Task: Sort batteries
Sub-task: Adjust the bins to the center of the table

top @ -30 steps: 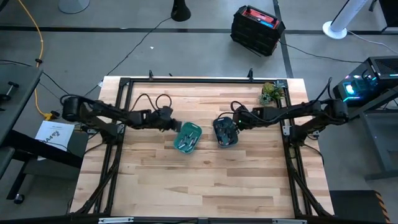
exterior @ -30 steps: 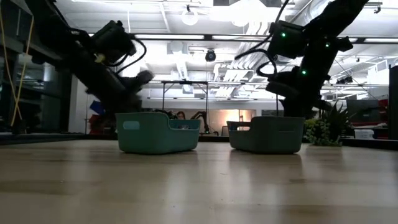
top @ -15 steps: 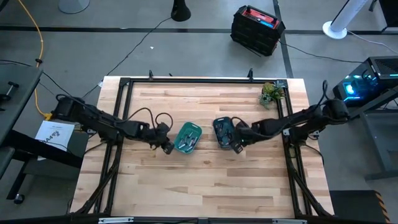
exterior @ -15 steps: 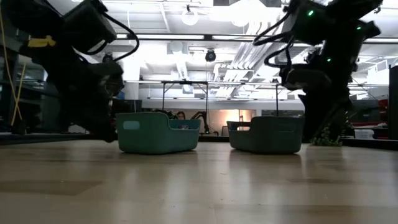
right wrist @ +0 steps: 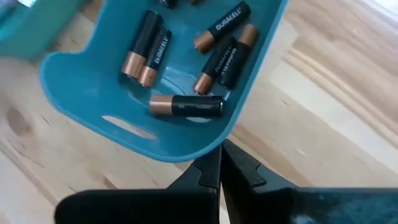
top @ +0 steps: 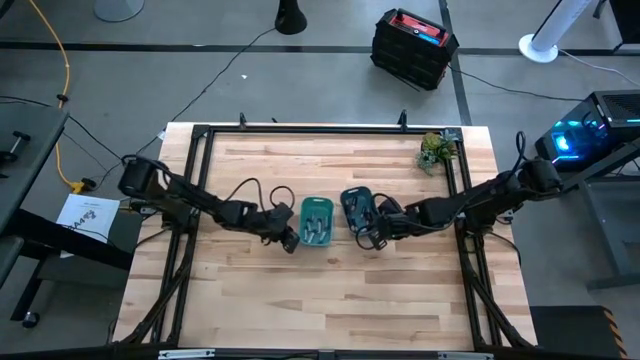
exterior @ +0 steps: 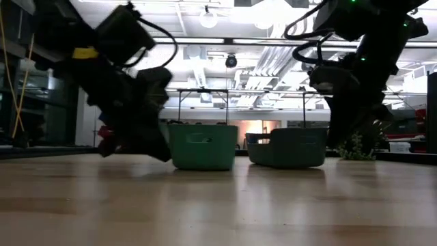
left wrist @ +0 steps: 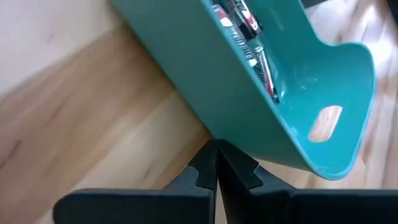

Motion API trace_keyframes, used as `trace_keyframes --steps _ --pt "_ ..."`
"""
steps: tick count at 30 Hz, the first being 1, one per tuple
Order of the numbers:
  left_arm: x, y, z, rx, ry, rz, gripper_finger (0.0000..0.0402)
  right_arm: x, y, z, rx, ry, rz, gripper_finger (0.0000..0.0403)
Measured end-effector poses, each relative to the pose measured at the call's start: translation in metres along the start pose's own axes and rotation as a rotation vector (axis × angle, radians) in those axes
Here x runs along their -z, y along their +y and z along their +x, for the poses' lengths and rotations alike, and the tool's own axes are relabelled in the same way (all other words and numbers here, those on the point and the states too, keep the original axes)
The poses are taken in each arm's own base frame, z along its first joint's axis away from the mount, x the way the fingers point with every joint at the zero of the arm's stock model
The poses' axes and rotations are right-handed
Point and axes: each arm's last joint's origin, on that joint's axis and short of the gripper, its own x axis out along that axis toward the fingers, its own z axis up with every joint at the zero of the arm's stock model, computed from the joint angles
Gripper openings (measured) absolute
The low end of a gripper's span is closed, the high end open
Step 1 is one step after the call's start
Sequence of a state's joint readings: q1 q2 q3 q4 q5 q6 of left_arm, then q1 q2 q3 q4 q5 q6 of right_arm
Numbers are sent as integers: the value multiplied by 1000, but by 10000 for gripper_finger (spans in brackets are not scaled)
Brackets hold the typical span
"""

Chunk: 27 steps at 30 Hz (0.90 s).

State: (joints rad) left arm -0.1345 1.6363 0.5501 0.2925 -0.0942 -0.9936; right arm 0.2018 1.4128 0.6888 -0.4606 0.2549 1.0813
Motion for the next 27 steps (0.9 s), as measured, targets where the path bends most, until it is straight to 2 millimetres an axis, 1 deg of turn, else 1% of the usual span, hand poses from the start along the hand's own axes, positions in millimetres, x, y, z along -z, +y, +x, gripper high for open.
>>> trace_keyframes --steps 6,12,15,20,27 --pt "-25 -9 15 -2 -50 49 0 -7 1 1 -28 -34 25 0" --pt "-55 -6 16 -12 -122 6 0 -7 2 1 -30 -34 23 0" --pt "-67 -6 15 6 -136 46 0 -7 2 1 -34 -34 24 0" --pt "-71 -1 15 28 -98 61 0 -7 2 1 -34 -32 7 0" --pt "-70 -1 15 19 -86 83 0 -6 1 1 -27 -23 -47 0"
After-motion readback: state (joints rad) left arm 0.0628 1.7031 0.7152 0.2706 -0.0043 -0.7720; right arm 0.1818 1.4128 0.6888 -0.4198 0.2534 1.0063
